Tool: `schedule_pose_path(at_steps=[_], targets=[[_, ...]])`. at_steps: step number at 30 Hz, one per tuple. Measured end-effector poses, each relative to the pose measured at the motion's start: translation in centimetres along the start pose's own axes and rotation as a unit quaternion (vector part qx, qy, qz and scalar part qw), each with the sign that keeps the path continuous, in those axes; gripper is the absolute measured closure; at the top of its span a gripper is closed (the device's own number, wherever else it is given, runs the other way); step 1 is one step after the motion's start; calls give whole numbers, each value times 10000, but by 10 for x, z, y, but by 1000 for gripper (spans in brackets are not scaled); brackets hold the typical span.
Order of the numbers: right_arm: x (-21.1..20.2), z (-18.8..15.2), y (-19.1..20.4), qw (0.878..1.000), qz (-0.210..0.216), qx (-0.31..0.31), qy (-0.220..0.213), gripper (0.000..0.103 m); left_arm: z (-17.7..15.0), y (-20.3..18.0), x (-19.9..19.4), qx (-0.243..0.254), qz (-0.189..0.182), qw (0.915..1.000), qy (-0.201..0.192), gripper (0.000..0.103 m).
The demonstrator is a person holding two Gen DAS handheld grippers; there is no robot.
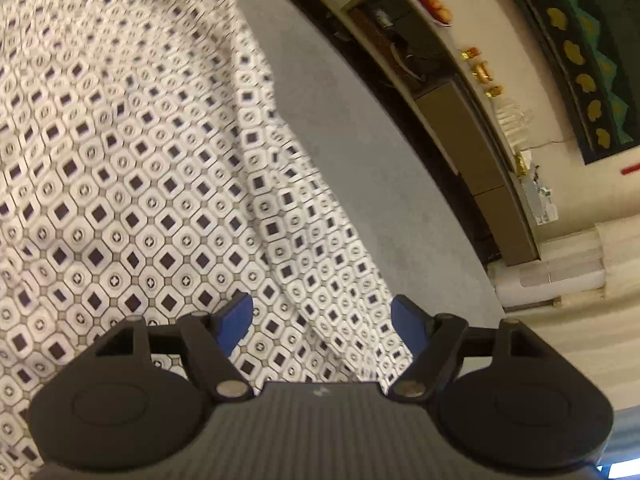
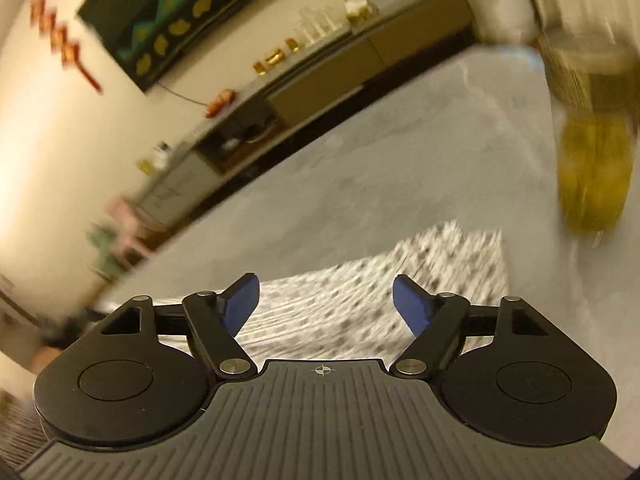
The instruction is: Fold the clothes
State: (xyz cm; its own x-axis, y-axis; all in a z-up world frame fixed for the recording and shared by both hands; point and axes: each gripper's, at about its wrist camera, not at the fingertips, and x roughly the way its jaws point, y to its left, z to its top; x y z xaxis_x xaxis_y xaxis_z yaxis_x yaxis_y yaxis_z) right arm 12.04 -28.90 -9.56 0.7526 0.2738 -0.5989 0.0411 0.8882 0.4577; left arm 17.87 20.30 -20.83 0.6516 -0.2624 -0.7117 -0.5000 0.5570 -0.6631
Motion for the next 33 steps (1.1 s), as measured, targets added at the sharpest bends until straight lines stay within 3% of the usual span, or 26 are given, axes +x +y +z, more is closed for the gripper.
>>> schedule_pose_path(at_steps=[2, 5, 12, 14, 18, 22, 23, 25, 26, 28, 30, 33], targets=[[8, -7, 5, 9992, -314, -198, -143, 23, 2, -1, 7, -32, -111, 9999, 6, 26], [14, -22, 10, 9982, -499, -344, 41, 24, 3, -5, 15, 33, -247, 9996, 116, 31], [22, -32, 12, 9975, -432, -508, 222, 25, 5, 6, 22, -213, -732, 9969, 177, 73], [24, -34, 12, 9976, -392, -484, 305, 25, 4, 13, 24, -310, -756, 9963, 257, 72], [34, -34, 15, 9976, -297, -452, 440, 25, -9, 23, 23, -597, -951, 9931, 349, 54], [36, -34, 16, 9978, -215, -414, 469, 25, -22, 19, 36, -649, -1076, 9911, 431, 56], [36, -34, 16, 9979, -206, -394, 469, 25, -22, 16, 41, -605, -1067, 9915, 426, 63], [36, -34, 14, 9982, -174, -297, 486, 25, -21, 7, 46, -444, -1019, 9930, 410, 96], [36, -34, 12, 9984, -144, -199, 505, 25, -24, 2, 36, -319, -1111, 9929, 290, 103], [38, -34, 0, 9982, -22, 223, 564, 25, -30, -8, 14, -62, -1302, 9915, 52, 103], [38, -35, -15, 9951, 117, 763, 621, 24, -50, -19, -34, 335, -1598, 9864, -182, 103], [34, -37, -33, 9867, 327, 1459, 631, 24, -90, -2, -95, 764, -1617, 9831, -380, 103]])
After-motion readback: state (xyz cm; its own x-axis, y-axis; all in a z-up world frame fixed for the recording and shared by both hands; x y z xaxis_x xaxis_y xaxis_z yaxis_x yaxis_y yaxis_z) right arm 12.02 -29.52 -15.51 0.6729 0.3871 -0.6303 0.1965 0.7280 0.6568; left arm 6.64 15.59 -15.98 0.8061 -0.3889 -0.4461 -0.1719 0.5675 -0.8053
